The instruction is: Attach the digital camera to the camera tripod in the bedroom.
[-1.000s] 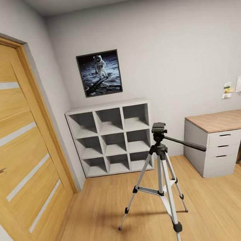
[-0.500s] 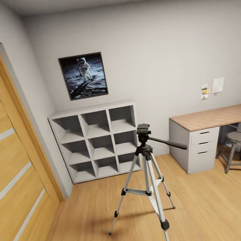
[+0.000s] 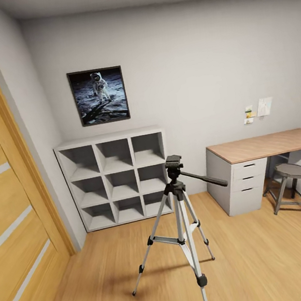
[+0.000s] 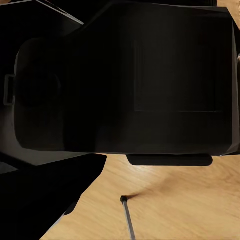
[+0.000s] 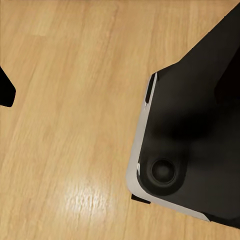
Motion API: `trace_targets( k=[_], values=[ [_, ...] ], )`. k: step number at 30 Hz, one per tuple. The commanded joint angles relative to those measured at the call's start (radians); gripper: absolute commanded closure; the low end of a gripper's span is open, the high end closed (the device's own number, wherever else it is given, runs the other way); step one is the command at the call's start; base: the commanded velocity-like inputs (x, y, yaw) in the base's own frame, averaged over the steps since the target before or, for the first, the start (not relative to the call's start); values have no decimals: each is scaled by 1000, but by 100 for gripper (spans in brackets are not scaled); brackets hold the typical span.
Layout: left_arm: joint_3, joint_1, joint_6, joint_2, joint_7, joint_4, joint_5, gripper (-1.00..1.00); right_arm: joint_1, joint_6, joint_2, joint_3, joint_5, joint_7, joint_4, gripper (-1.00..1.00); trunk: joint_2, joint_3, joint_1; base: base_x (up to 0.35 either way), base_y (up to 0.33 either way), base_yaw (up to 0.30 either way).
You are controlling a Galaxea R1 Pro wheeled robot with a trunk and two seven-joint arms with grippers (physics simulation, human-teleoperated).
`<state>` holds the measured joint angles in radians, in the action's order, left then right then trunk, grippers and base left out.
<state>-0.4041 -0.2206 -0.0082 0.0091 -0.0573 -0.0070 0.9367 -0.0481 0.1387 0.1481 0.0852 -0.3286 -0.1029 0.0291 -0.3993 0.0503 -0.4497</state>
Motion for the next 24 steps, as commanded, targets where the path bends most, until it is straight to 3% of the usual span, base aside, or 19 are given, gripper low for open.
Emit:
trace_targets(
  k=[1,14,24],
  values=[
    [-9,0,-1,0,-4,1,8,100,-1,6,1,8,-7,-2,3,-100,-1,0,0,0,0,0],
    [-9,0,-1,0,-4,1,8,100,-1,11,-1,9,-4,0,3,-100,-1,0,0,0,0,-14],
    [-9,0,-1,0,-4,1,8,100,-1,10,-1,10,-1,-1,3,-100,-1,0,0,0,0,-234]
  ],
)
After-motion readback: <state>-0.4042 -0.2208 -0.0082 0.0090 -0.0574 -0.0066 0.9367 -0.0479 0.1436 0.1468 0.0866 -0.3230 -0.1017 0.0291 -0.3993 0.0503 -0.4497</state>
